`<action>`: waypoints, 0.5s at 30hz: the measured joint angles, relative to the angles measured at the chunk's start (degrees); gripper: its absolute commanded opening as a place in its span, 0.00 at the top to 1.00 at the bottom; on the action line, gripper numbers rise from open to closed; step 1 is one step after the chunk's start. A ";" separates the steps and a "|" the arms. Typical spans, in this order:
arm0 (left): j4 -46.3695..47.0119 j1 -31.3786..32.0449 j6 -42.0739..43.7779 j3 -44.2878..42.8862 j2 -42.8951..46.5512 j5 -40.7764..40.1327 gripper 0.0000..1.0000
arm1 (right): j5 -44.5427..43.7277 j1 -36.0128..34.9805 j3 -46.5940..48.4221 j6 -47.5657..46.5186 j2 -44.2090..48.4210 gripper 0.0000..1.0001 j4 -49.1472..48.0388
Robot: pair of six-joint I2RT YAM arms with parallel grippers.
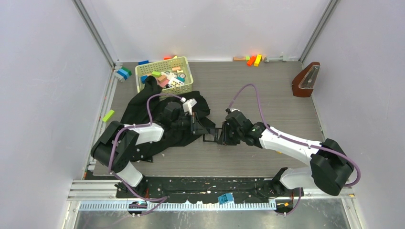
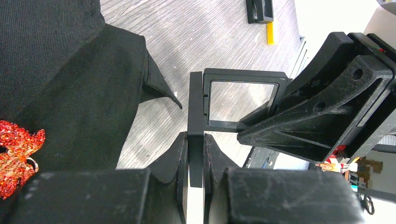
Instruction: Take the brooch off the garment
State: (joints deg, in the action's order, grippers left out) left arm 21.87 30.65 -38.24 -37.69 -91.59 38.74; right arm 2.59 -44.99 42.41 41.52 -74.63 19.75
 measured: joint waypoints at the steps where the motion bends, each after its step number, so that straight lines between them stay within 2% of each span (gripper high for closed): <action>1: 0.00 0.11 0.02 0.00 0.09 -0.24 1.00 | -0.02 -0.04 -0.09 0.39 -0.02 0.87 -0.15; 6: -0.50 0.31 0.81 0.02 0.98 -1.42 1.00 | -0.13 -0.04 -0.92 1.66 0.00 0.86 -1.99; 8: -0.57 0.33 0.98 0.02 1.03 -1.60 1.00 | -0.13 -0.04 -0.96 1.86 0.00 0.76 -2.14; 9: -0.59 0.35 1.03 0.02 1.03 -1.64 1.00 | -0.13 -0.04 -0.96 1.86 0.00 0.63 -2.16; 14: -0.66 0.52 1.01 0.00 1.03 -1.62 0.99 | 0.22 -0.07 -0.96 2.08 0.02 0.26 -2.58; 15: -0.76 0.59 1.01 0.00 1.01 -1.62 0.99 | 0.28 -0.07 -0.96 2.05 0.02 0.23 -2.62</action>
State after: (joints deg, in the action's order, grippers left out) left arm 21.10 31.24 -37.23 -37.69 -90.59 37.12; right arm 2.87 -45.06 41.45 43.57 -74.61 17.12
